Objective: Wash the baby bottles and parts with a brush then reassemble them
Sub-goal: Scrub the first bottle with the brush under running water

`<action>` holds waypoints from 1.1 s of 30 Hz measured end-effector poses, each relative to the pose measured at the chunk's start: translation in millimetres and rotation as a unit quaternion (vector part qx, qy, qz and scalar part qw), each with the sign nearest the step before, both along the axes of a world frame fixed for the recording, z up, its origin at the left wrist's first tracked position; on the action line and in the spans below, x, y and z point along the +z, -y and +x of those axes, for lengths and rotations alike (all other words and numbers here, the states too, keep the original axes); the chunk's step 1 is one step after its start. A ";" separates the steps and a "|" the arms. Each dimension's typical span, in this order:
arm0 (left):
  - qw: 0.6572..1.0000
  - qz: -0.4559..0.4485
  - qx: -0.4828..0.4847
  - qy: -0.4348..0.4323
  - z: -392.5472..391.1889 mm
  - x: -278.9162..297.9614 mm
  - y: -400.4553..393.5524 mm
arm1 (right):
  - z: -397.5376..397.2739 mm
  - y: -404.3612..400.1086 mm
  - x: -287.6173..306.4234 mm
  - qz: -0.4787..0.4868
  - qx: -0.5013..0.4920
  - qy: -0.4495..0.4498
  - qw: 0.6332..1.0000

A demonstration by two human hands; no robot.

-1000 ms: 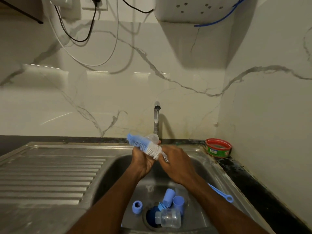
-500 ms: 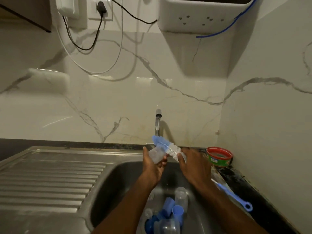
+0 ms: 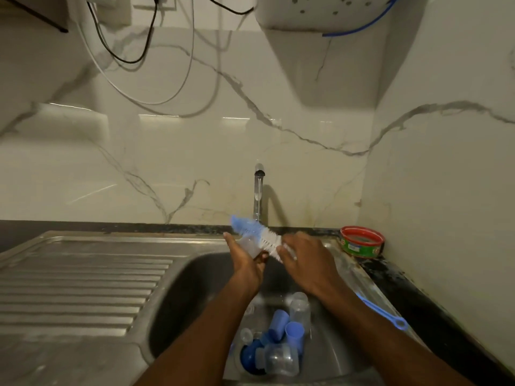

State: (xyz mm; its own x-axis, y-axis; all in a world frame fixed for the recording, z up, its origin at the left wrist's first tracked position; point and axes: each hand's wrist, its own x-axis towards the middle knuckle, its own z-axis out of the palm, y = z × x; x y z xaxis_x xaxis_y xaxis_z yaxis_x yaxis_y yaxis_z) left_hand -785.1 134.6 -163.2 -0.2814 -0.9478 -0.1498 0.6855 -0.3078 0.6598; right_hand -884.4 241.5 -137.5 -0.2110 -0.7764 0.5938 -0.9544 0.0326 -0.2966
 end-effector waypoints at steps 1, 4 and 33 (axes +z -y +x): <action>1.000 -0.017 -0.002 -0.016 1.8 1.1 1.2 | 2.4 -3.6 -1.9 -0.008 0.032 -0.001 0.999; 0.999 -0.044 -0.005 -0.032 2.6 9.0 -4.8 | -2.1 -1.8 1.4 -0.029 -0.010 0.002 1.000; 0.987 -0.002 -0.043 0.157 3.9 3.6 14.2 | -3.8 6.2 3.7 0.010 -0.141 -0.104 0.985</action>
State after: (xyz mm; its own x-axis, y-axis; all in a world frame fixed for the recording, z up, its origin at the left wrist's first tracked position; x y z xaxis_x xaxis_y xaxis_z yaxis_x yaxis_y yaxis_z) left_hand -781.2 120.3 -159.6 -0.3018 -0.9230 -0.2389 0.4190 -0.3535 0.8363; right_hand -888.3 235.3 -133.8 -0.2951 -0.7162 0.6324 -0.9468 0.3082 -0.0928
